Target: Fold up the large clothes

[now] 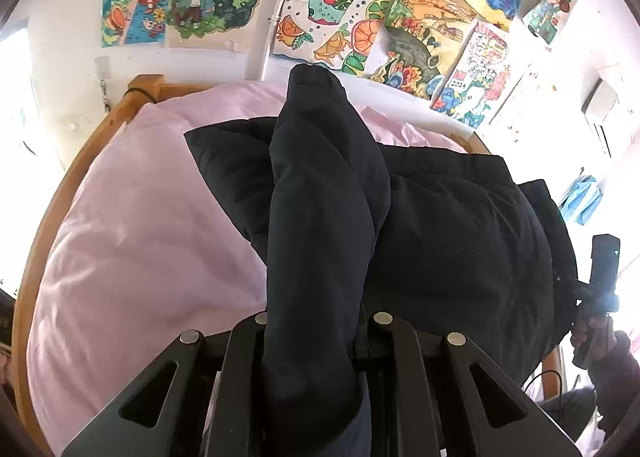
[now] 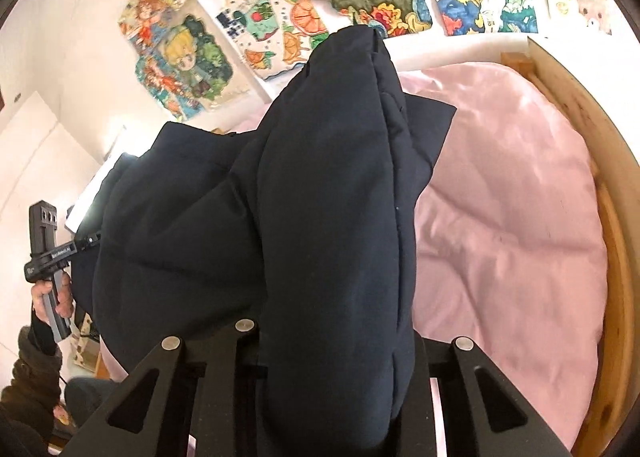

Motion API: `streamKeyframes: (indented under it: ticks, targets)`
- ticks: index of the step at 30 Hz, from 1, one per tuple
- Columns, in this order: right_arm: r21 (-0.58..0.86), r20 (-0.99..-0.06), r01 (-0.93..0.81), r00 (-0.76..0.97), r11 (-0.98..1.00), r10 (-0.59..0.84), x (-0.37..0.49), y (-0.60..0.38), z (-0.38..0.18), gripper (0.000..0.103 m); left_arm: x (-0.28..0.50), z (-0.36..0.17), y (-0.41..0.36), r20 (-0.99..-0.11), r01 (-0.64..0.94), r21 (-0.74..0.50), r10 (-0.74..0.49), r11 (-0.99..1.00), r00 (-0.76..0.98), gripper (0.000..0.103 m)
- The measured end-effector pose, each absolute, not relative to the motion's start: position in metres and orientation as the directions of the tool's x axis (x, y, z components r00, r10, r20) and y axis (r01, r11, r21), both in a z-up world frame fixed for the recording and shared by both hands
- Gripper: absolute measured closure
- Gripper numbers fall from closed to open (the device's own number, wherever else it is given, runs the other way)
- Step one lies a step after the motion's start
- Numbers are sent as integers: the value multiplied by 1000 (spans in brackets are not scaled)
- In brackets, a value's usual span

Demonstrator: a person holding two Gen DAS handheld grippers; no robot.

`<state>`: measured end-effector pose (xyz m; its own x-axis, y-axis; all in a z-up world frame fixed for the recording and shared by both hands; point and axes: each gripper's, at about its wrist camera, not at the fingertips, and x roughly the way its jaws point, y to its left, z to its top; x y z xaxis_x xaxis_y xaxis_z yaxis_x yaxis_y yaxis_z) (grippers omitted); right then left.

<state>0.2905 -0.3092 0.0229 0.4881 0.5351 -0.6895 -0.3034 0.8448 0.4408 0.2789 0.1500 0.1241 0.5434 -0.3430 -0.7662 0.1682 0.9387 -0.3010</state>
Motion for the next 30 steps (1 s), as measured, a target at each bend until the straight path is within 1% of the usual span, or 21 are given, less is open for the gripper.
streamKeyframes:
  ticks: [3, 6, 10, 12, 14, 18, 20, 22, 23, 25, 26, 28, 30]
  targets:
    - [441, -691, -291, 494, 849, 528, 262, -299, 19, 78, 257, 117, 155, -770, 149, -305, -335, 941, 543, 90]
    - [465, -692, -260, 489, 846, 531, 245, -289, 3, 78, 234, 97, 160, -769, 147, -293, -324, 945, 550, 90]
    - [443, -706, -241, 500, 864, 501, 232, -287, -27, 77, 227, 79, 163, -771, 161, -285, -326, 945, 547, 89]
    - [461, -700, -230, 500, 857, 510, 232, -292, -34, 74, 226, 71, 164, -776, 163, -275, -318, 948, 544, 87]
    - [454, -698, -231, 508, 860, 505, 234, -294, -38, 70, 228, 62, 168, -784, 130, -302, -324, 944, 529, 83]
    - [408, -725, -218, 513, 887, 460, 237, -290, -42, 54, 227, 52, 180, -788, 53, -349, -324, 935, 523, 67]
    - [400, -740, -194, 508, 896, 440, 238, -292, -46, 43, 227, 55, 184, -792, 17, -357, -313, 934, 524, 63]
    - [386, -753, -152, 517, 910, 406, 238, -297, -48, 24, 224, 60, 189, -791, -19, -363, -297, 932, 535, 56]
    - [374, -759, -135, 525, 917, 387, 236, -300, -48, 21, 218, 63, 192, -789, -48, -359, -275, 932, 549, 54]
    - [358, -759, -116, 541, 926, 361, 231, -303, -45, 11, 208, 70, 195, -772, -67, -359, -256, 931, 582, 40]
    - [352, -760, -109, 546, 930, 352, 229, -301, -44, 9, 199, 74, 195, -757, -75, -353, -237, 933, 609, 37]
    - [338, -756, -91, 567, 937, 327, 221, -300, -40, 1, 182, 79, 195, -731, -86, -326, -193, 941, 655, 27]
    - [318, -749, -75, 591, 945, 299, 211, -301, -38, 0, 165, 83, 187, -703, -82, -288, -152, 954, 695, 26]
